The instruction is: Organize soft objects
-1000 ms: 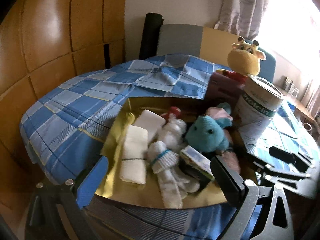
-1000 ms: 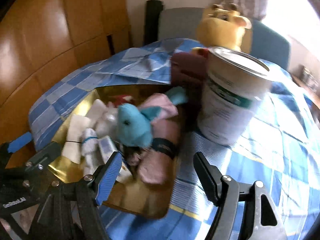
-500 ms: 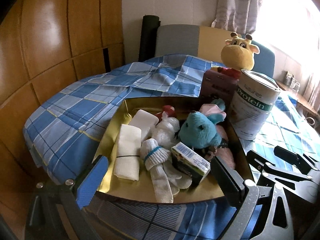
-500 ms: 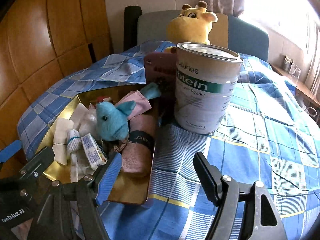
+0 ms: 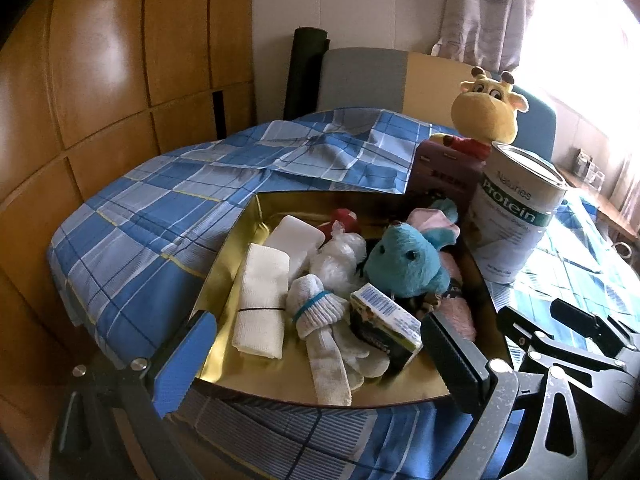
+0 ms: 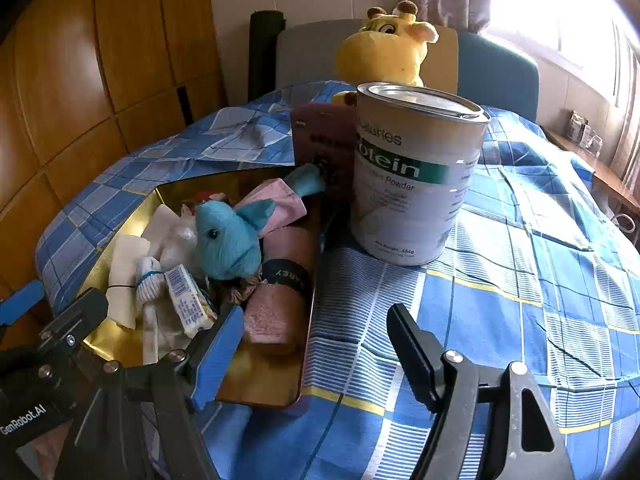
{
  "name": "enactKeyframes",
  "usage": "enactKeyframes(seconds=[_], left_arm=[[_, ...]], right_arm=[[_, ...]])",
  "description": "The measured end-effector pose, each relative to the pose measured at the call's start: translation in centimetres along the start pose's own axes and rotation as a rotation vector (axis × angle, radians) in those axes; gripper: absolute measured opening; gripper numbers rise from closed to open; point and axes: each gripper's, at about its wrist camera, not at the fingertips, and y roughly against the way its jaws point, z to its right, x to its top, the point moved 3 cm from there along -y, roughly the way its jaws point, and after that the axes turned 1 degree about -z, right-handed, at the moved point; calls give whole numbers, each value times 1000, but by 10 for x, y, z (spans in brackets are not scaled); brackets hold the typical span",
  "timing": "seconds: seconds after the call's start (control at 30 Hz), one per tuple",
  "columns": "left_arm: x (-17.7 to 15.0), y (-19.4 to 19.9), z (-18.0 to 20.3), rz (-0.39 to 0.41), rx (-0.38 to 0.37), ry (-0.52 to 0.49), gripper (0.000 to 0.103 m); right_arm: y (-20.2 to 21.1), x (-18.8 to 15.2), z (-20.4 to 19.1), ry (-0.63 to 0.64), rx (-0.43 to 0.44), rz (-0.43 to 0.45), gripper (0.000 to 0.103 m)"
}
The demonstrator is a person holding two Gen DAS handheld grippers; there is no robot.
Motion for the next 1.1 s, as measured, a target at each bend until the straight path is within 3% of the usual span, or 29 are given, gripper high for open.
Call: enactKeyframes(seconds=[1.1], left_arm=[[-2, 2, -2, 9, 2, 7, 103]], right_arm=[[-3, -3, -1, 4, 5, -17, 75]])
